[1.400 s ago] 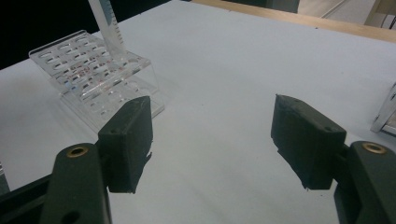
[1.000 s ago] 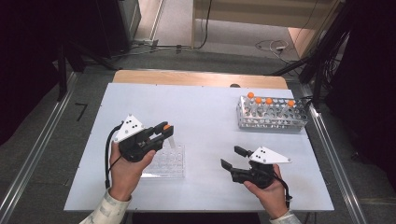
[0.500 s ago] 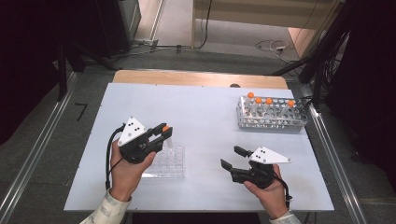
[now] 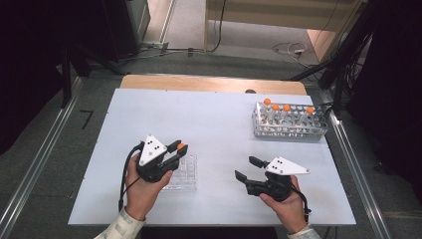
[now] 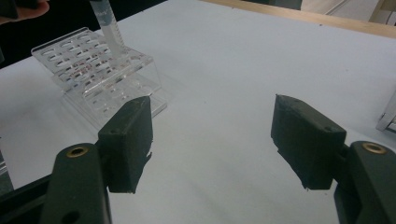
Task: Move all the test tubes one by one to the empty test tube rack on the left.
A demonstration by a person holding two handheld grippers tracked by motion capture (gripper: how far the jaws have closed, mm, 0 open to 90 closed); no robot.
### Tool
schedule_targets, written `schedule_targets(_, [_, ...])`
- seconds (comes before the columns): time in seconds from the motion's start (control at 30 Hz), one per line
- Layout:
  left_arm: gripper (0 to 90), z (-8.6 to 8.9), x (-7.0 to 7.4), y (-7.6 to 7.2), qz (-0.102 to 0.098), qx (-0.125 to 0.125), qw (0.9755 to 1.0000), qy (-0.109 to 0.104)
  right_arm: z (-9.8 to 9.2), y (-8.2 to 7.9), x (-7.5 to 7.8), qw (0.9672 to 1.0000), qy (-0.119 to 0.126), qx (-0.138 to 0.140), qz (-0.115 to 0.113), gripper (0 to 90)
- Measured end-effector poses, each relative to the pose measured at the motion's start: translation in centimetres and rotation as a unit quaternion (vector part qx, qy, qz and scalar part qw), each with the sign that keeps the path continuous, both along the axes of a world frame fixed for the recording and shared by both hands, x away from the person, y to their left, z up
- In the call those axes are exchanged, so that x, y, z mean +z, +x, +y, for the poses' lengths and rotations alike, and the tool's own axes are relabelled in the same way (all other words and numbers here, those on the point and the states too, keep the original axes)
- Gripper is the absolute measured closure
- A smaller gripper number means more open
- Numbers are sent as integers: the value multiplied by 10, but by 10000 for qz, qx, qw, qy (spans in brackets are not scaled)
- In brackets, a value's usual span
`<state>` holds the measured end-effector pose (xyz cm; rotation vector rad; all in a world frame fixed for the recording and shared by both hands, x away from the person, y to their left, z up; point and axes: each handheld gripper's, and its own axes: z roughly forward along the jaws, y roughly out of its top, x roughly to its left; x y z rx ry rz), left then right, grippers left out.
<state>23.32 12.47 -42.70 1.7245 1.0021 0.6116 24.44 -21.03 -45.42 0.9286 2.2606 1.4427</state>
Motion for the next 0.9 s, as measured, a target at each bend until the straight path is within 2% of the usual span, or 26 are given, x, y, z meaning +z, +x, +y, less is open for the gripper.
schedule_targets(0.17, [701, 0, -4, -1, 44, 6, 10000, 26, 0, 0, -1, 10000, -8, 9, 5, 283])
schedule_targets(0.37, [697, -1, -10, 1, 234, -14, 9997, 16, 1, 0, -1, 10000, -34, 20, 14, 283])
schedule_targets(0.47, [694, -1, -12, 2, 268, -24, 9996, 20, 1, 0, -2, 10000, -36, 18, 13, 283])
schedule_targets(0.6, [685, -1, -13, 2, 296, -50, 9995, 28, 1, 0, -2, 10000, -34, 24, 26, 282])
schedule_targets(0.9, [579, -2, -12, 0, 227, -139, 9996, -105, 2, 0, -2, 10000, -37, 23, 40, 282])
